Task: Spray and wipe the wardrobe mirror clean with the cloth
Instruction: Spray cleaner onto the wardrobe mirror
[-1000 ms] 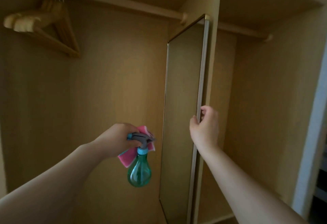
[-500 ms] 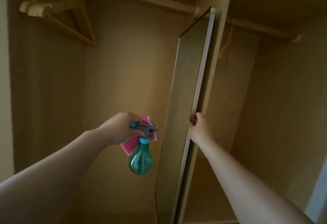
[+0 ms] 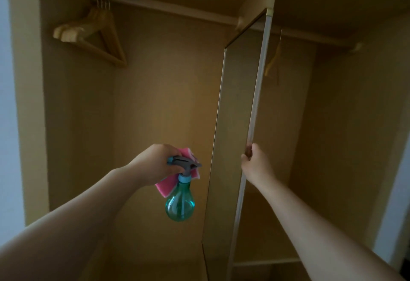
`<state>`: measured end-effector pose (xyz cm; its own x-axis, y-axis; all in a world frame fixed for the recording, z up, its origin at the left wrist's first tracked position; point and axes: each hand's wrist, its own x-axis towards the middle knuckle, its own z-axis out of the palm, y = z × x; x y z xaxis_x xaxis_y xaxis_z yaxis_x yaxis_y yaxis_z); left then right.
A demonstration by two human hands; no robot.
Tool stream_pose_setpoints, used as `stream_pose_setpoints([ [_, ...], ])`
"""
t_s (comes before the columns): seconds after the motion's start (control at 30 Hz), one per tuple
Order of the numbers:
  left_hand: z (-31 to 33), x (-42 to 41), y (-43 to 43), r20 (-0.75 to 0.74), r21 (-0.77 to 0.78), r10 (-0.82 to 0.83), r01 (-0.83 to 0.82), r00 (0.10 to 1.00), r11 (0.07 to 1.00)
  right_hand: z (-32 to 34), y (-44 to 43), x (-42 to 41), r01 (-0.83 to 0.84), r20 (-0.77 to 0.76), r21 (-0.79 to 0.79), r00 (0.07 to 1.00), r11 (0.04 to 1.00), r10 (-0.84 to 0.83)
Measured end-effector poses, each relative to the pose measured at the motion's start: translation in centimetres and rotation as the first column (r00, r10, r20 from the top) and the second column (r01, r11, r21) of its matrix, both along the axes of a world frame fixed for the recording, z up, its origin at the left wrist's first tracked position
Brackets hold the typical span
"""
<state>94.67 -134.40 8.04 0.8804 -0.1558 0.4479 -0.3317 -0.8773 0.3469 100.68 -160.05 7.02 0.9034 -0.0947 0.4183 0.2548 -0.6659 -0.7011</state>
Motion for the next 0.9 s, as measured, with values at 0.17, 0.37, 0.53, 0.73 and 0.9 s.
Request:
stream_pose_setpoints([
  [0.17, 0.5, -2.5, 1.1, -0.01, -0.035, -0.041, 0.041, 0.999, 0.999, 0.1, -0.1, -3.8, 0.054, 0.022, -0.031, 0.998, 0.998, -0.053],
  [0.37, 0.3, -4.6, 1.3, -0.038, 0.017, -0.114, 0.115, 0.993, 0.993, 0.1, -0.4, -7.5, 0.152, -0.002, -0.038, 0.988, 0.988, -0.152],
  [0.53, 0.2, -5.4, 0.7, -0.079, -0.003, -0.145, 0.145, 0.986, 0.989, 0.0, -0.9, -9.9, 0.197, -0.001, -0.049, 0.98, 0.979, -0.197],
  [0.73, 0.4, -6.4, -0.6, -0.095, 0.002, -0.162, 0.163, 0.982, 0.987, -0.1, -3.5, -11.3, 0.214, -0.008, -0.046, 0.977, 0.976, -0.214],
  [0.9, 1.2, -6.4, -2.3, -0.096, 0.048, -0.184, 0.189, 0.978, 0.981, 0.1, -6.0, -10.7, 0.255, 0.002, -0.042, 0.967, 0.966, -0.255],
])
